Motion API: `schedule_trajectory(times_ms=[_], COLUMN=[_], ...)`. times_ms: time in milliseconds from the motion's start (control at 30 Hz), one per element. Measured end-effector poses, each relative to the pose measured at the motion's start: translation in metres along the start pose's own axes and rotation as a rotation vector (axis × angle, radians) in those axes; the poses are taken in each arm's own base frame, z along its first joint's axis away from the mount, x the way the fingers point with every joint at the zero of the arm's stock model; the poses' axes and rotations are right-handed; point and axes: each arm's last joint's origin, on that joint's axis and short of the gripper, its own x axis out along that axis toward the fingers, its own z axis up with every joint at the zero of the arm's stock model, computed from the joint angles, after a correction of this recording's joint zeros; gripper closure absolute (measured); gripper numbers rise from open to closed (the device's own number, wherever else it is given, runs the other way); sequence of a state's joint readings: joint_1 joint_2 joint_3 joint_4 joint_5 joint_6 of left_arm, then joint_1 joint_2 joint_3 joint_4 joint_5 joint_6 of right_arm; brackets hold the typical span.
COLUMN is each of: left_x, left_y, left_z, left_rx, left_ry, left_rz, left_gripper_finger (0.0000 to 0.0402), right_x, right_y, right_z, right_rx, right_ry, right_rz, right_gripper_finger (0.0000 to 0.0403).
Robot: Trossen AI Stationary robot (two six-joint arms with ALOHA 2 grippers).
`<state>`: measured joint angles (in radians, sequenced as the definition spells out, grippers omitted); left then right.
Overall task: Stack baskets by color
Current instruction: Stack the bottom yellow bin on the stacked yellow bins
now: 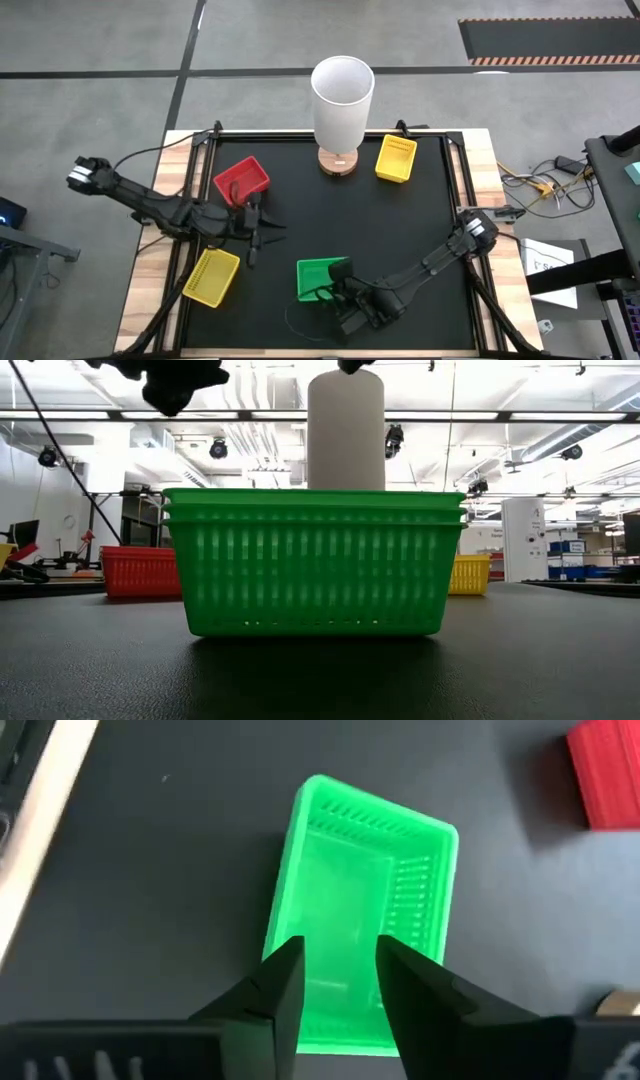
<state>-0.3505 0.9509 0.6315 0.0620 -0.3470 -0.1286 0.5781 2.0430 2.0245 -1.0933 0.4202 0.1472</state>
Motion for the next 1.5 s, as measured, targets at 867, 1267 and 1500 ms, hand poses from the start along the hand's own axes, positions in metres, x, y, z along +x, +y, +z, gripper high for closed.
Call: schedule_trajectory(times_ms=[867,1267,1500], left_x=[-0.003,-0.003,-0.003], left_y=[-0.071,-0.07,-0.068], left_z=[-0.08,-0.085,-0.092], left_rx=[-0.715,-0.737,-0.739], left_ry=[1.269,1.251,1.249], left_rz=[0.555,0.576,0.585], left_gripper_finger=[0.0313,0.0313,0.0314], right_x=[-0.039,-0.036,-0.03], right_y=[-0.031,-0.033,-0.031], right_z=[-0.104,-0.127,-0.132], right_rx=[-0.013,0.019,0.019], right_ry=[-0.496,-0.564,-0.561], right_rz=[0.045,0.048,0.048], right_gripper_finger=[0.0346,0.0346,0.0346])
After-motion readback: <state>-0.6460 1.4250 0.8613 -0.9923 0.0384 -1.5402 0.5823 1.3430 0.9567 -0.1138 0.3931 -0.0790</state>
